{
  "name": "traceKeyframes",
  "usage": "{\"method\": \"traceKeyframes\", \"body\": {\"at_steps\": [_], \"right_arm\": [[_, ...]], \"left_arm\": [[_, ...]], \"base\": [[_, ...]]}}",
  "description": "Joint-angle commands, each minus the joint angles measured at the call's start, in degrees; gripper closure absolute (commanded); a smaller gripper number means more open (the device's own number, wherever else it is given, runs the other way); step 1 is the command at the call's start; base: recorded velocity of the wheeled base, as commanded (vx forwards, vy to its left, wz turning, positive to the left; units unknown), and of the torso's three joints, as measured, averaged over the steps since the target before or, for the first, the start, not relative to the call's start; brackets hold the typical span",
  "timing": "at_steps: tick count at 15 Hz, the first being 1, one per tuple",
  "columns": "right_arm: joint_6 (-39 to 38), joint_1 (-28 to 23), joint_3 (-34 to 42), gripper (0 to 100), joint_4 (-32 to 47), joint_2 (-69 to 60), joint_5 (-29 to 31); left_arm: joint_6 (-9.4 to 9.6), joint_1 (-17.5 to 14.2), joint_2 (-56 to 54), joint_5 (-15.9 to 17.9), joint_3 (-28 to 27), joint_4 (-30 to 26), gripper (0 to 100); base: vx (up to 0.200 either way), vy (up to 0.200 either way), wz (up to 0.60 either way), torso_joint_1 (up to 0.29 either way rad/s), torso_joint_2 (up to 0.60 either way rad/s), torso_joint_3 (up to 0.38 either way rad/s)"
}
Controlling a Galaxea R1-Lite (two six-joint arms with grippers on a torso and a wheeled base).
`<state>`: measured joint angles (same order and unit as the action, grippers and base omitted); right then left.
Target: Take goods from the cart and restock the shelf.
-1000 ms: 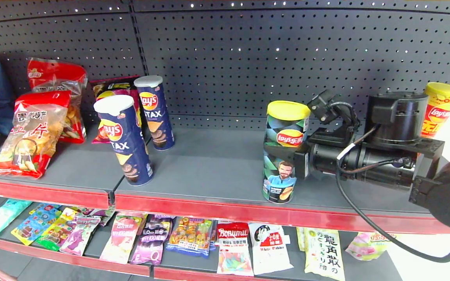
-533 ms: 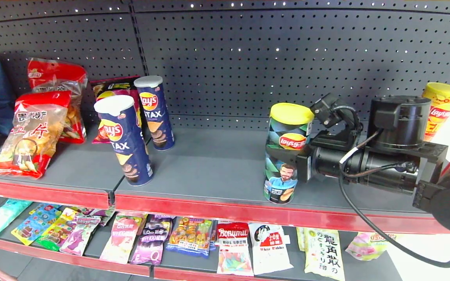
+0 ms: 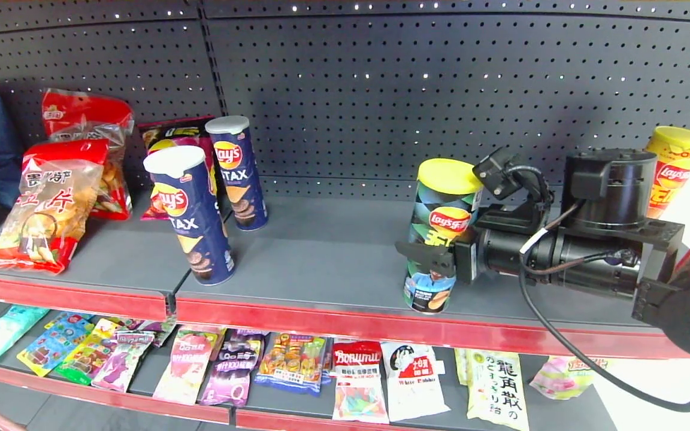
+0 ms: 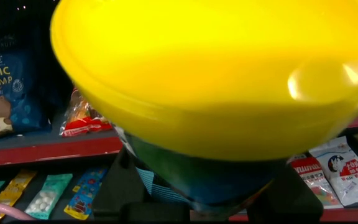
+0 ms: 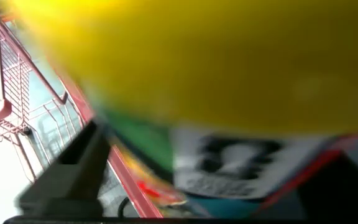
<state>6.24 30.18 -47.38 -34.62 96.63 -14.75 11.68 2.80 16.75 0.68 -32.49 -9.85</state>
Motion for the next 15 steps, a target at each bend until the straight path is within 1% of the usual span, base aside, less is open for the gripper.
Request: {"method": "traceKeyframes", "body": {"at_steps": [1,3,5,8,10,15], "right_arm": [[0.09,0.05,0.19,0,-0.27,-0.57,0.07],[0.17,0.05,1.77,0,-0.27,-2.33,0.25],[0.17,-0.21,5.46,0,-0.27,-5.32,0.51],[0.09,-0.39,8.71,0,-0.27,-7.87,0.60],[0.17,-0.65,10.73,0,-0.27,-10.33,1.92],[0.88,-0.30,19.26,0,-0.10,-25.36,5.17]], "left_arm": [[0.01,0.10,0.13,0.02,0.06,0.01,100],[0.01,0.01,0.21,0.02,0.06,0.01,100],[0.01,0.01,0.04,0.11,0.14,0.01,100],[0.01,0.01,0.04,0.11,0.23,0.01,100],[0.01,0.01,0.04,0.20,0.23,0.01,100],[0.01,0.10,-0.05,0.28,0.06,0.09,100]], "base": [[0.000,0.000,0.00,0.000,0.00,0.000],[0.000,0.000,0.00,0.000,0.00,0.000],[0.000,0.000,0.00,0.000,0.00,0.000],[0.000,0.000,0.00,0.000,0.00,0.000],[0.000,0.000,0.00,0.000,0.00,0.000],[0.000,0.000,0.00,0.000,0.00,0.000]]}}
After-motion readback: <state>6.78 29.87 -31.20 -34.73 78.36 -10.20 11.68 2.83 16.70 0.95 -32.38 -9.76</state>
